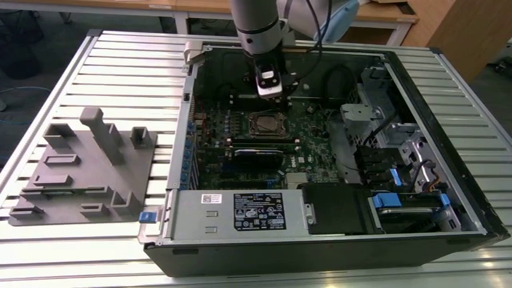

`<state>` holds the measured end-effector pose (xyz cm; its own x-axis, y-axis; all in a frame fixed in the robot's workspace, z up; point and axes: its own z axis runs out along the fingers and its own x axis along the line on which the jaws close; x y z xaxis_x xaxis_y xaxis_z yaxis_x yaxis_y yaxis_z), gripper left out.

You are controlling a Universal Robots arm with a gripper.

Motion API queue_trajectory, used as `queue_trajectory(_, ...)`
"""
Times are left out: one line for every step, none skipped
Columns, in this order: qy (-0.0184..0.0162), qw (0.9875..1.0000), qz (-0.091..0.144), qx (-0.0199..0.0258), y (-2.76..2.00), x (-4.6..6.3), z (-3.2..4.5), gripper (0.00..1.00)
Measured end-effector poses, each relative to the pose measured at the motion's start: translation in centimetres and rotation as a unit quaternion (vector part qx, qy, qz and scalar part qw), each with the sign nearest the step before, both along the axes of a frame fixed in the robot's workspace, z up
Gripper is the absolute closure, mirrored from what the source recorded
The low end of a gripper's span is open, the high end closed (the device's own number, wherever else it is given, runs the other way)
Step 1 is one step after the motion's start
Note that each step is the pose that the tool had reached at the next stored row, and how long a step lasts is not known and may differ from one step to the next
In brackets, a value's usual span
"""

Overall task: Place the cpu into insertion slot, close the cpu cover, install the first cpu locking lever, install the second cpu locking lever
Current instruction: 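Install the first cpu locking lever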

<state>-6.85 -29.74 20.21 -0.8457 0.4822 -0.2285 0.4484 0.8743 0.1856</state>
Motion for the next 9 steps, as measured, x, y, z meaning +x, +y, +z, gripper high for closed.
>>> queue_trajectory(-0.0006,1.0,0.0,0.0,0.0,-0.05,-0.01,0.89)
queue_trajectory(-0.0012,1.0,0.0,0.0,0.0,-0.12,-0.02,0.89)
queue_trajectory(-0.0018,1.0,0.0,0.0,0.0,-0.21,-0.04,0.89)
queue_trajectory(-0.0023,1.0,0.0,-0.0001,0.0,-0.3,-0.05,0.89)
queue_trajectory(-0.003,1.0,0.0,0.0,0.0,-0.4,-0.08,0.89)
queue_trajectory(-0.0037,1.0,0.0,0.0,0.01,-0.47,-0.12,0.89)
queue_trajectory(-0.0045,1.0,0.0,0.0001,0.01,-0.53,-0.16,0.89)
queue_trajectory(-0.0053,1.0,0.0,0.0,0.01,-0.59,-0.21,0.89)
queue_trajectory(-0.0059,1.0,0.0,0.0,0.01,-0.64,-0.25,0.89)
